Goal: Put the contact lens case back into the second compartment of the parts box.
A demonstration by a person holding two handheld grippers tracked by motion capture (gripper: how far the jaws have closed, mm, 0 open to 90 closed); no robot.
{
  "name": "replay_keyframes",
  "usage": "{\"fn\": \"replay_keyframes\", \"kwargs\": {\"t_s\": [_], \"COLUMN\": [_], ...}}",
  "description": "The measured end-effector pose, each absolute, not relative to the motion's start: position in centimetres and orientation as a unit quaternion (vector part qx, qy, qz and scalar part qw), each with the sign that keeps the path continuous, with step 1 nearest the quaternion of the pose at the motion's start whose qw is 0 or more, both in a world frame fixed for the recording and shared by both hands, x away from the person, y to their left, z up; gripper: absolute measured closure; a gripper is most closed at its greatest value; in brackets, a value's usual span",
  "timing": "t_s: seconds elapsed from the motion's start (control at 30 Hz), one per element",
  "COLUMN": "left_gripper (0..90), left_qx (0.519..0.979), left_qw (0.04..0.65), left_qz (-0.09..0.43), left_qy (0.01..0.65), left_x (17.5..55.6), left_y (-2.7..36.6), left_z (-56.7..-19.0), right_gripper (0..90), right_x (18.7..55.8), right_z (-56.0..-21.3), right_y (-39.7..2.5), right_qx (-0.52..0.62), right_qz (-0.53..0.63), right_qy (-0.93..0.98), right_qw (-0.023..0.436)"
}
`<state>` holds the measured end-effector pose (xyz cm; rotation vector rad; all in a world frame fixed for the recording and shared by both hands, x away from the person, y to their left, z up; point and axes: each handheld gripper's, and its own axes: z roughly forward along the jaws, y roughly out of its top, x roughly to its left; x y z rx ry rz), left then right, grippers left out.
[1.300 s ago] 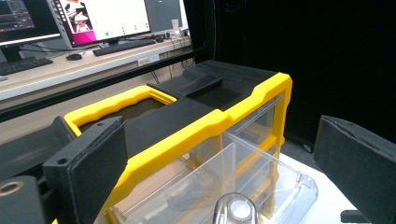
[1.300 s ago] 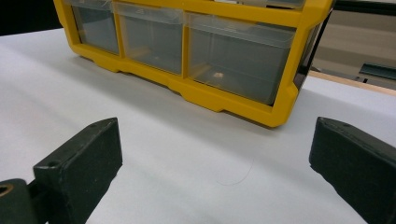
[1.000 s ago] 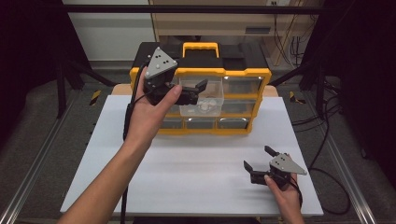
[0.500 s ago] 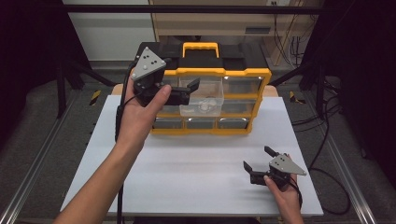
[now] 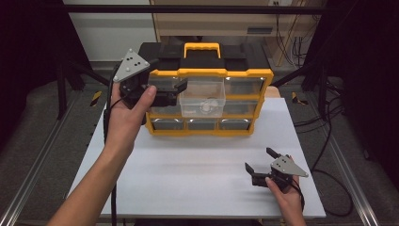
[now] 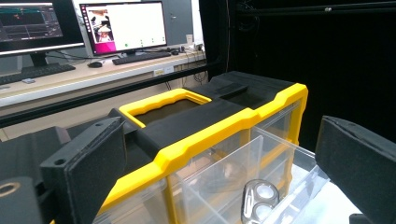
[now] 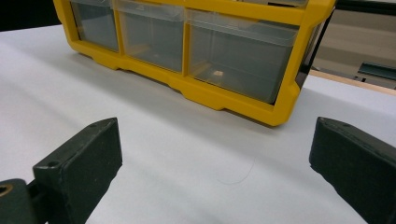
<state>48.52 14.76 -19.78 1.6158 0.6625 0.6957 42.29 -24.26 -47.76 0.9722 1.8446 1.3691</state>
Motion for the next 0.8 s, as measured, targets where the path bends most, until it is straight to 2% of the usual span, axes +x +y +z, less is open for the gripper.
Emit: {"fn": "replay_keyframes", "kwargs": {"t_s": [0.8], "left_gripper": [1.9], "left_qx": [0.675], "left_qw": [0.599], "left_qz": [0.312], "left_qy": [0.299], "left_x": [47.7], "left_y": [18.5], "left_z": [-20.4], "right_gripper": [2.9], "right_x": [42.3], "right_z": [-47.8], "right_y": [-24.3], "right_qx": [0.370], "right_qz": [0.520], "right_qy": [0.701], "right_qw": [0.318]}}
